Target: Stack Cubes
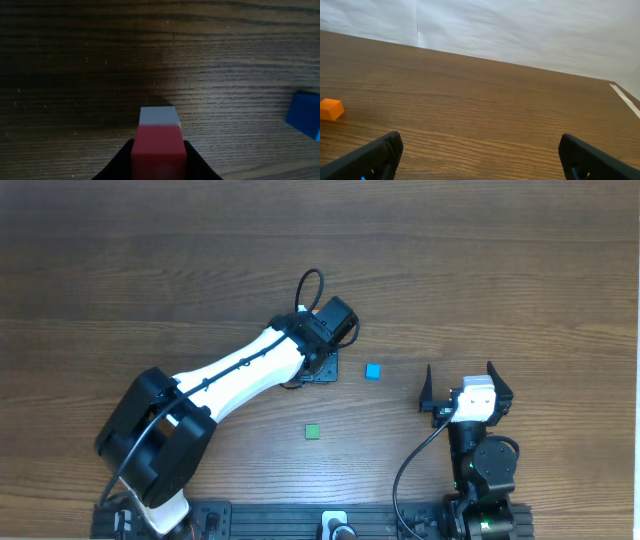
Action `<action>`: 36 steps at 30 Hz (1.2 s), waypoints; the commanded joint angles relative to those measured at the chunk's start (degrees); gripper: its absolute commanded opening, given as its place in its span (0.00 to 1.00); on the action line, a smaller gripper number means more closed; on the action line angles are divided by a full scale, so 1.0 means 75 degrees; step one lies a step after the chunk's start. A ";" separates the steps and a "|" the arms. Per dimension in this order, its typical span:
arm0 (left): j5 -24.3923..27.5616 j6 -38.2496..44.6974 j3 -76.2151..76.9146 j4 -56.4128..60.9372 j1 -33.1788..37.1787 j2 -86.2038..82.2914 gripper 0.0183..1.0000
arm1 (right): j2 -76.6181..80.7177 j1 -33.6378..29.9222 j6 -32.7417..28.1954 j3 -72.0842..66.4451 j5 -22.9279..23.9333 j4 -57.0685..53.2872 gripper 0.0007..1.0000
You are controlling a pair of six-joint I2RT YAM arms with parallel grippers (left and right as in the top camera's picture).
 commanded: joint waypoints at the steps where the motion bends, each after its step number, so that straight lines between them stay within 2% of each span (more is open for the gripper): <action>1: -0.0119 -0.0114 0.0157 -0.0023 0.0041 0.0099 0.26 | -0.0035 -0.0055 0.0017 -0.0038 -0.0041 -0.0032 0.99; 3: -0.0119 -0.0114 0.0157 -0.0020 0.0041 0.0099 0.32 | -0.0035 -0.0055 0.0017 -0.0038 -0.0041 -0.0032 0.99; 13: -0.0117 -0.0117 0.0157 0.0012 0.0041 0.0099 0.37 | -0.0035 -0.0055 0.0017 -0.0038 -0.0041 -0.0032 0.99; 15: -0.0122 -0.0175 0.0157 0.0038 0.0041 0.0096 0.44 | -0.0035 -0.0055 0.0017 -0.0038 -0.0041 -0.0032 0.99; 17: -0.0149 -0.0230 0.0187 0.0076 0.0044 0.0096 0.55 | -0.0035 -0.0055 0.0017 -0.0038 -0.0041 -0.0032 0.99; 22: -0.0149 -0.0227 0.0813 -0.0122 0.0149 0.0096 0.71 | -0.0035 -0.0055 0.0017 -0.0038 -0.0041 -0.0032 0.99; 25: -0.0172 -0.0227 0.1387 -0.0396 0.0306 0.0102 0.75 | -0.0035 -0.0055 0.0017 -0.0038 -0.0041 -0.0032 0.99; 36: -0.0356 0.0012 0.3896 -0.1396 0.1096 0.1705 0.73 | -0.0035 -0.0055 0.0017 -0.0038 -0.0041 -0.0032 0.99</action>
